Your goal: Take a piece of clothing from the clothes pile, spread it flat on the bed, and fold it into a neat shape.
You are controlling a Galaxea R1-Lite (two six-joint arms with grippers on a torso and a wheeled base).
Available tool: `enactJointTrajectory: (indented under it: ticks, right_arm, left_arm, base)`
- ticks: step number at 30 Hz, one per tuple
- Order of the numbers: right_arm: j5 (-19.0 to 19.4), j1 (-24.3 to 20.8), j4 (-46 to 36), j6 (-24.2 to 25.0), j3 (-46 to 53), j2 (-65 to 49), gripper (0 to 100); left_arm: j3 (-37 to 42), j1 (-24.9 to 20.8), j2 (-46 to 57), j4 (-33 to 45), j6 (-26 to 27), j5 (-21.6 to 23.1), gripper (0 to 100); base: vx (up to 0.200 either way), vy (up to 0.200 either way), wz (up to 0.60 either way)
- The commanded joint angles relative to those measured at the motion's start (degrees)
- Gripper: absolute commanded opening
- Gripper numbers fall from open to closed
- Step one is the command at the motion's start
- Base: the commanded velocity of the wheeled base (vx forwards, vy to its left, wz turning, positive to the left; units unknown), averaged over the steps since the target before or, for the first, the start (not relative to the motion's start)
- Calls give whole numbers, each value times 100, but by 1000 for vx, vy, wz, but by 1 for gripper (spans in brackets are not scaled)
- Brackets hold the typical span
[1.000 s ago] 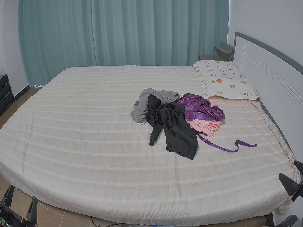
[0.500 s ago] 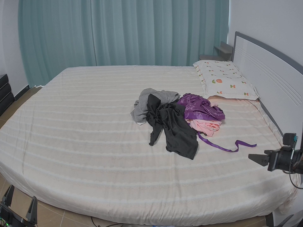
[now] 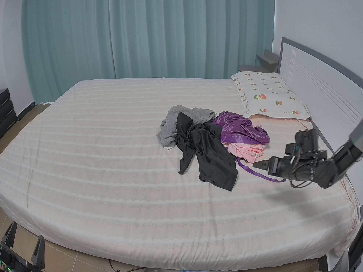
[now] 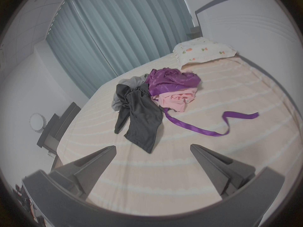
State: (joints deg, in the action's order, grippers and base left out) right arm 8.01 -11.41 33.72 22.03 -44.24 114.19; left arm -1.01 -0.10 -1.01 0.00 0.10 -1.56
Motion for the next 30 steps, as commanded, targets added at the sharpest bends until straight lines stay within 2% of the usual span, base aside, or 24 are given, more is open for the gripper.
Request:
enactJointTrajectory:
  ticks: [1, 11, 23, 27, 30]
  right_arm:
    - [-265, -529, 425, 583, -1851, 2696, 100]
    - [-238, -529, 3, 847, -2475, 2872, 100]
    - [-282, -670, -612, 935, -3433, 3224, 100]
    - [-783, -898, -700, 944, -3864, 3654, 100]
    - [-862, -898, -762, 988, -4110, 3769, 100]
  left_arm:
    - [101, 1, 101, 0, -1, -2, 100]
    - [101, 1, 101, 0, -1, -2, 100]
    - [101, 1, 101, 0, -1, -2, 100]
    - [101, 1, 101, 0, -1, -2, 100]
    - [101, 1, 101, 0, -1, -2, 100]
  base:
    - [0, 0, 0]
    - [0, 0, 0]
    - [0, 0, 0]
    - [0, 0, 0]
    - [0, 0, 0]
